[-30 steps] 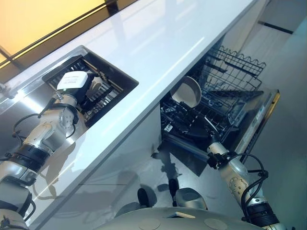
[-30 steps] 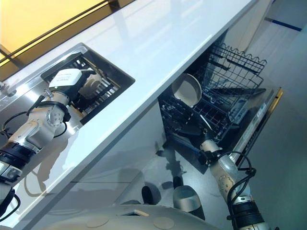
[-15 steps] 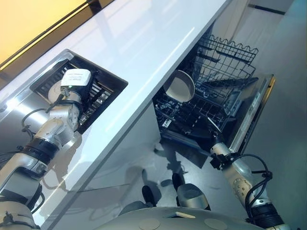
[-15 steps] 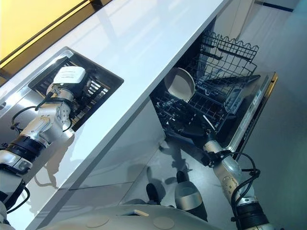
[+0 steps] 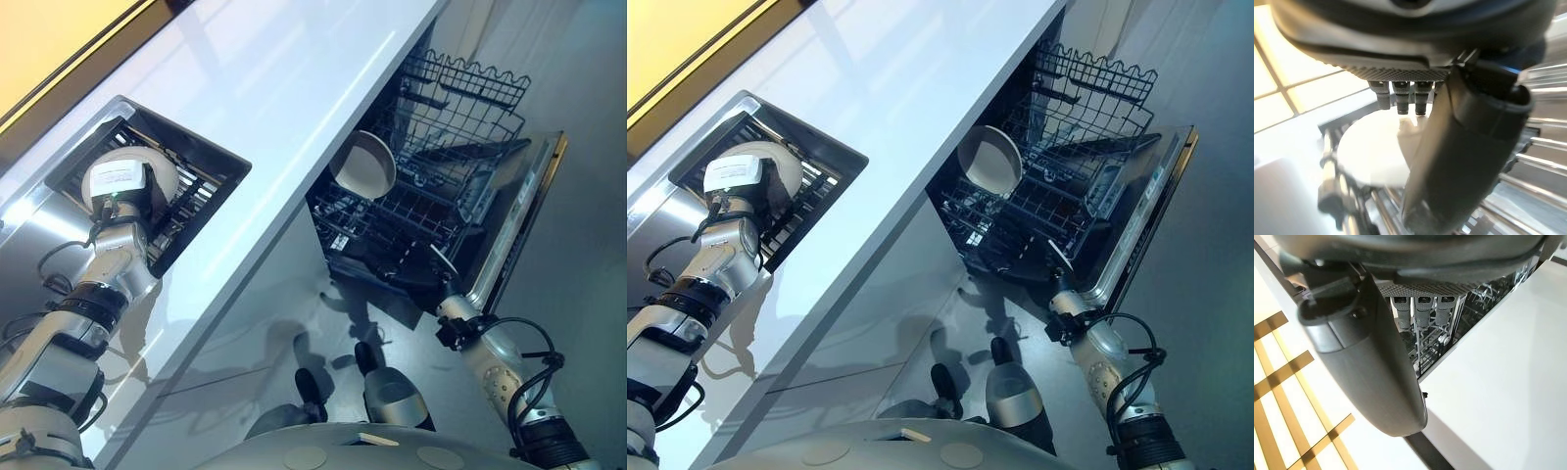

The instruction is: Pick up plates and place into dishwasher.

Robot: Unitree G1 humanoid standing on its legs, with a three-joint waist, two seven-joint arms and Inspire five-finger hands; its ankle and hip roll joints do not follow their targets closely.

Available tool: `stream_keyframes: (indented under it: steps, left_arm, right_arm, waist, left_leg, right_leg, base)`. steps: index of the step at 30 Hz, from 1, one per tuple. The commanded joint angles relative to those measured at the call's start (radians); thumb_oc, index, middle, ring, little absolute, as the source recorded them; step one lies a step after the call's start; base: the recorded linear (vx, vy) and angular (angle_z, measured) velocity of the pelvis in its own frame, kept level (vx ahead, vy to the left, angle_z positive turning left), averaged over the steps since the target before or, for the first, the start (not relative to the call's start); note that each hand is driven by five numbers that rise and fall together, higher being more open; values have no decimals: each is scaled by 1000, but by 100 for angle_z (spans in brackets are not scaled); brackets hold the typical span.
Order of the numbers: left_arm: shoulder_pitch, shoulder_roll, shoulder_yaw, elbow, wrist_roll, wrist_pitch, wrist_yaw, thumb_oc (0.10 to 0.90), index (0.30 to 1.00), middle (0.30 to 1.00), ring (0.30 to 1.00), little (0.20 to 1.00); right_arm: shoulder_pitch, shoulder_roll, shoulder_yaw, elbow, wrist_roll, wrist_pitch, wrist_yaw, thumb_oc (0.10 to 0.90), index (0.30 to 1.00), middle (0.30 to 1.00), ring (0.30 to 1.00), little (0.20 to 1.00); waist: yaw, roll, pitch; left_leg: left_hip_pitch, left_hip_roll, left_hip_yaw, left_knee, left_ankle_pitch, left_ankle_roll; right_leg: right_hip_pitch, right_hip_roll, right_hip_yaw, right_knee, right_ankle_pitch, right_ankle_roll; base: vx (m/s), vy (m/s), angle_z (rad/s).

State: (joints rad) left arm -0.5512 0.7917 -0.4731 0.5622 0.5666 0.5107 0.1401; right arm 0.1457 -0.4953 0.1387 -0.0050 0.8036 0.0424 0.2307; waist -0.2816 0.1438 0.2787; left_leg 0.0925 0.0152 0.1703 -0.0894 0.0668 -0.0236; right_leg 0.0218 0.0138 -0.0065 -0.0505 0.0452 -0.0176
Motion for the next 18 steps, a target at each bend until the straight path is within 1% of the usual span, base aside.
stream_keyframes:
  steps: [1, 2, 4, 5, 7, 8, 10, 11, 12, 13, 14, 15, 16, 18]
  left_arm:
    - [-76, 77, 107, 112, -34, 105, 82, 800, 900, 900, 900, 900]
    - [-75, 77, 113, 117, -22, 102, 87, 800, 900, 900, 900, 900]
    - [-79, 79, 118, 131, -48, 97, 140, 800, 900, 900, 900, 900]
    - [-81, 82, 122, 131, -77, 83, 192, 800, 900, 900, 900, 900]
    - [-84, 85, 138, 131, -112, 71, 258, 800, 900, 900, 900, 900]
    - [-81, 89, 153, 126, -181, 63, 325, 800, 900, 900, 900, 900]
    - [-78, 87, 183, 122, -268, 46, 434, 800, 900, 900, 900, 900]
    - [-78, 85, 204, 121, -360, 16, 521, 800, 900, 900, 900, 900]
    - [-78, 84, 214, 121, -402, 2, 562, 800, 900, 900, 900, 900]
    - [-85, 75, 253, 135, -440, -42, 632, 800, 900, 900, 900, 900]
    - [-92, 71, 274, 139, -462, -69, 683, 800, 900, 900, 900, 900]
    - [-104, 69, 293, 143, -464, -93, 736, 800, 900, 900, 900, 900]
    - [-122, 73, 293, 143, -466, -109, 784, 800, 900, 900, 900, 900]
    - [-148, 78, 294, 144, -437, -116, 825, 800, 900, 900, 900, 900]
  right_arm:
    - [-57, 8, -35, -144, 18, -60, 56, 800, 900, 900, 900, 900]
    - [-58, 7, -36, -144, 17, -59, 56, 800, 900, 900, 900, 900]
    - [-64, 4, -33, -145, 16, -56, 52, 800, 900, 900, 900, 900]
    - [-69, 1, -30, -147, 21, -55, 48, 800, 900, 900, 900, 900]
    - [-73, -3, -28, -145, 24, -58, 50, 800, 900, 900, 900, 900]
    - [-77, -4, -27, -142, 27, -58, 55, 800, 900, 900, 900, 900]
    - [-83, -4, -22, -142, 30, -66, 54, 800, 900, 900, 900, 900]
    - [-85, -5, -18, -141, 35, -76, 55, 800, 900, 900, 900, 900]
    - [-86, -6, -16, -140, 38, -79, 56, 800, 900, 900, 900, 900]
    - [-88, 3, -7, -137, 38, -93, 55, 800, 900, 900, 900, 900]
    - [-90, 9, -1, -135, 36, -99, 57, 800, 900, 900, 900, 900]
    - [-96, 15, 6, -137, 33, -101, 57, 800, 900, 900, 900, 900]
    - [-105, 17, 13, -140, 40, -104, 53, 800, 900, 900, 900, 900]
    - [-116, 24, 20, -143, 42, -109, 51, 800, 900, 900, 900, 900]
  waist:
    - [5, -53, -25]
    - [7, -56, -21]
    - [11, -65, -11]
    - [13, -70, -5]
    - [17, -78, 6]
    - [20, -85, 15]
    - [28, -95, 30]
    - [31, -101, 38]
    - [32, -104, 42]
    - [37, -112, 51]
    - [39, -118, 57]
    - [41, -126, 65]
    - [43, -134, 74]
    - [46, -143, 86]
  left_leg:
    - [-46, -92, 11, 98, -122, 38]
    - [-51, -92, 9, 102, -123, 38]
    - [-62, -91, 7, 110, -124, 39]
    - [-71, -91, 5, 118, -126, 40]
    - [-86, -89, 4, 128, -128, 41]
    - [-97, -88, 4, 136, -128, 41]
    - [-114, -88, 2, 144, -129, 43]
    - [-122, -87, 1, 146, -128, 44]
    - [-125, -87, 1, 147, -128, 45]
    - [-139, -86, 1, 151, -126, 45]
    - [-147, -84, 3, 153, -125, 45]
    - [-159, -83, 6, 156, -124, 46]
    - [-173, -82, 8, 160, -122, 46]
    - [-194, -81, 12, 166, -120, 47]
  right_leg:
    - [-60, -13, 4, 145, -123, 99]
    - [-64, -14, 3, 149, -123, 99]
    - [-73, -16, 3, 152, -122, 98]
    - [-79, -17, 4, 154, -121, 98]
    - [-91, -16, 8, 155, -119, 96]
    - [-100, -15, 11, 156, -115, 97]
    - [-112, -13, 15, 154, -110, 97]
    - [-119, -12, 17, 154, -107, 97]
    - [-123, -11, 18, 154, -106, 97]
    - [-133, -10, 21, 155, -103, 98]
    - [-141, -10, 22, 155, -99, 100]
    - [-153, -9, 26, 155, -95, 101]
    - [-168, -8, 30, 157, -89, 102]
    - [-190, -7, 39, 160, -80, 104]
  base:
    - [-9, 64, 1]
    - [-7, 48, 0]
    - [-18, 42, 1]
    - [-40, 36, 1]
    - [-60, 28, 0]
    - [-62, 25, -1]
    - [-79, 11, -2]
    - [-77, -7, 0]
    - [-78, -28, 0]
    - [-66, -34, 1]
    - [-85, -44, -1]
    - [-100, -45, -1]
    - [-129, -49, -4]
    - [-117, -40, -3]
